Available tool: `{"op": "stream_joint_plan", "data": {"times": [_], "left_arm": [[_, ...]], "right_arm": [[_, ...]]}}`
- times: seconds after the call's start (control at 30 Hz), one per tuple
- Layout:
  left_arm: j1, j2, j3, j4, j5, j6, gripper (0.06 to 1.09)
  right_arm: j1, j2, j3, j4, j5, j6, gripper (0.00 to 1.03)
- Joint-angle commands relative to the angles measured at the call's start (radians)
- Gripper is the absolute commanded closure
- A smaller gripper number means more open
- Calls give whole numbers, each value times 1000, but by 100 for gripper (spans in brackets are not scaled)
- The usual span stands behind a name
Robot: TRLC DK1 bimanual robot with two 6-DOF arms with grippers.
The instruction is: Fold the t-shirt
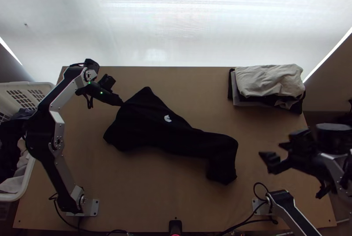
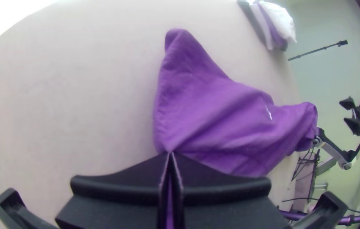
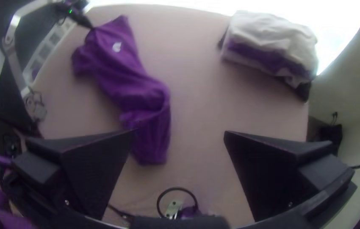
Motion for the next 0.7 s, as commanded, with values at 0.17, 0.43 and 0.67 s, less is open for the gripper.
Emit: {"op": "stream_joint_plan", "data": {"times": [0.17, 0.43, 0.67], "left_arm": [[23, -35, -37, -4, 1, 5, 105], [17, -29, -67, 47, -7, -40, 105], [9, -37, -53, 55, -34, -75, 105]], "right_arm": [[316, -47, -171, -20, -43, -127, 5], [519, -52, -310, 133, 42, -183, 5], [574, -6, -327, 324, 139, -183, 5]]}}
